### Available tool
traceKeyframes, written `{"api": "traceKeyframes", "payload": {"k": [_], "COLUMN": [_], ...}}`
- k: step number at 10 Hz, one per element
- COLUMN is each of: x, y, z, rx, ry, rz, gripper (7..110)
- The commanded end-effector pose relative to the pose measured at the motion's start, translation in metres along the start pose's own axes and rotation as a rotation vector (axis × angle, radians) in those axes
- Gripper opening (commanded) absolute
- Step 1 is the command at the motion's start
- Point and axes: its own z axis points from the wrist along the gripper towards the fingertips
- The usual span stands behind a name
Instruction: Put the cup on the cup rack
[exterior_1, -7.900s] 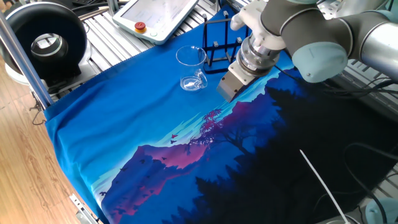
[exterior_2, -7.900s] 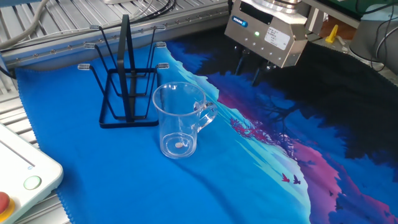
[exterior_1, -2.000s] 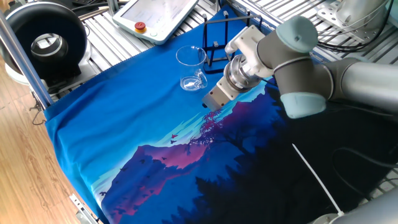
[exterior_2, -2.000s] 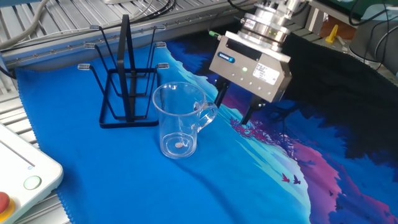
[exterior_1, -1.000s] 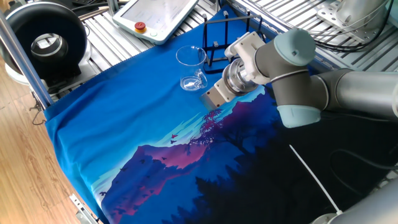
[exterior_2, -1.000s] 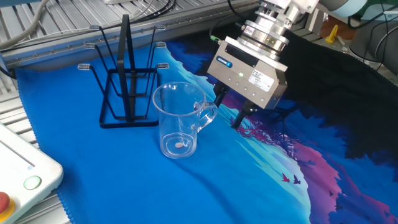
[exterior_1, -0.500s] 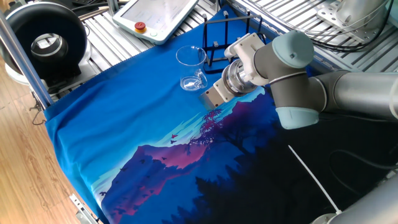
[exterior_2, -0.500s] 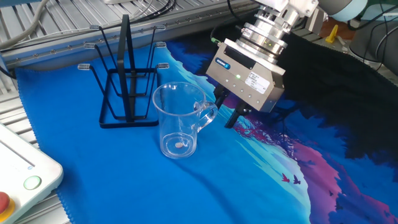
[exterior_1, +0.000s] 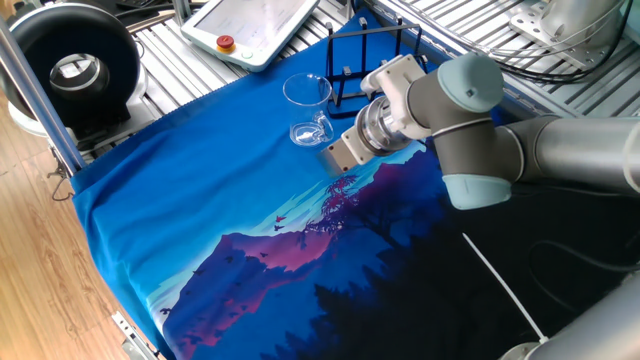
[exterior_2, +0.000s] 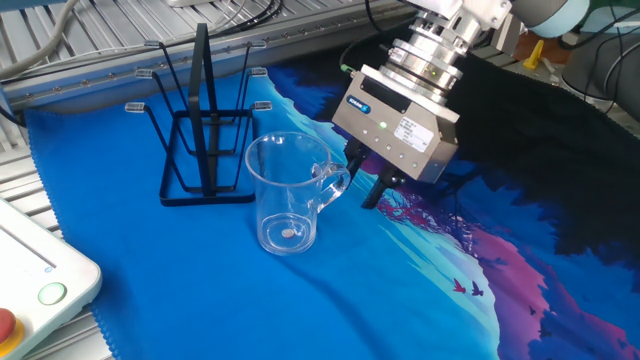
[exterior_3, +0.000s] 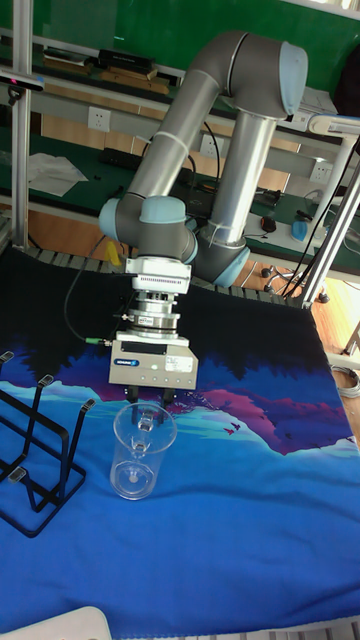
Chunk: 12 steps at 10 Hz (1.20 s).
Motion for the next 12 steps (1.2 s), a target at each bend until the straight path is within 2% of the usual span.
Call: {"api": "traceKeyframes", "payload": {"k": [1,4,7,8,9,11,12], "x": [-0.009,-0.012,0.004,0.01,0.01,0.01,0.016], "y": [-0.013,-0.014,-0.018,-0.015,-0.026,-0.03,-0.038], "z": [0.001,0.0,-0.001,-0.001,-0.002,-0.003,-0.004], "rx": [0.044,0.052,0.077,0.064,0.107,0.126,0.161], "ry": [-0.039,-0.048,0.012,0.036,0.036,0.028,0.052], "rz": [0.033,0.03,0.042,0.097,0.095,0.144,0.148], "gripper": [44,44,44,44,44,44,44]}}
